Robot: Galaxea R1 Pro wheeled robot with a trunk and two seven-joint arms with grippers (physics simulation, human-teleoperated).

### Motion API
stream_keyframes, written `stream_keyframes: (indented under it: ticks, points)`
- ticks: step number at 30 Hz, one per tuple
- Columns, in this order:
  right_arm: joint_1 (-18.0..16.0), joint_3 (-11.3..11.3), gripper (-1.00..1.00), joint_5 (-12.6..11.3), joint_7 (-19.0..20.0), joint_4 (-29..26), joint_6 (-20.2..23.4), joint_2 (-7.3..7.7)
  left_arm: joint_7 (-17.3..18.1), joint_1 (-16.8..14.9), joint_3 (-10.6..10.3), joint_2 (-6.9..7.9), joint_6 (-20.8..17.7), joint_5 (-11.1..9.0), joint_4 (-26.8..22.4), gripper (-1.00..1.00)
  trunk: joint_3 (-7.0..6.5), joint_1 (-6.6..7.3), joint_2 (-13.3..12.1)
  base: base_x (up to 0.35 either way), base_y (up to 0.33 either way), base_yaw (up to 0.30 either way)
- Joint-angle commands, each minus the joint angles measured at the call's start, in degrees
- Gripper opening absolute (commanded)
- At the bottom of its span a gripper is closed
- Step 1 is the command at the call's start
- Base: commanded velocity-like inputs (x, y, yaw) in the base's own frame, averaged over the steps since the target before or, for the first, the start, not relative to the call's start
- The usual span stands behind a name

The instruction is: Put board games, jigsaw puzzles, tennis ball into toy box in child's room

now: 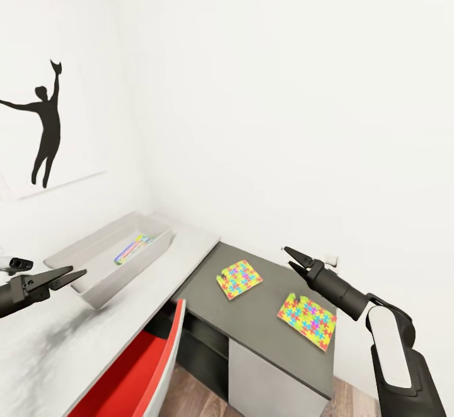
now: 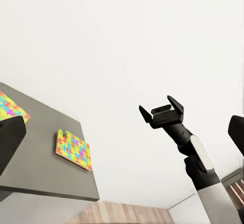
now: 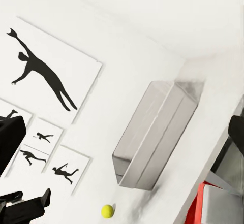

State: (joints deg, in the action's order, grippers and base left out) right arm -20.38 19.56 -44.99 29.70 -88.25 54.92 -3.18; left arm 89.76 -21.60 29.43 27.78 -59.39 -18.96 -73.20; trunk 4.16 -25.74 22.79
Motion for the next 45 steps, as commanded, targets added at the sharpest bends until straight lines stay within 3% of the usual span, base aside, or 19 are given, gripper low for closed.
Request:
stream_keyframes:
  ticks: [1, 45]
  points:
    - [-0.07, 0.15, 1.0, 0.26, 0.35, 0.0, 0.36, -0.07, 0.24, -0.03, 0.02, 0.02, -0.61, 0.05, -0.01, 1.0, 0.07, -0.04, 0.13, 0.0, 0.0, -0.241]
    - [-0.1, 0.26, 1.0, 0.26, 0.27, 0.52, 0.38, -0.07, 0.24, -0.03, -0.08, -0.26, -0.61, 0.15, -0.23, 1.0, -1.36, -0.04, 0.13, -0.026, 0.0, -0.259]
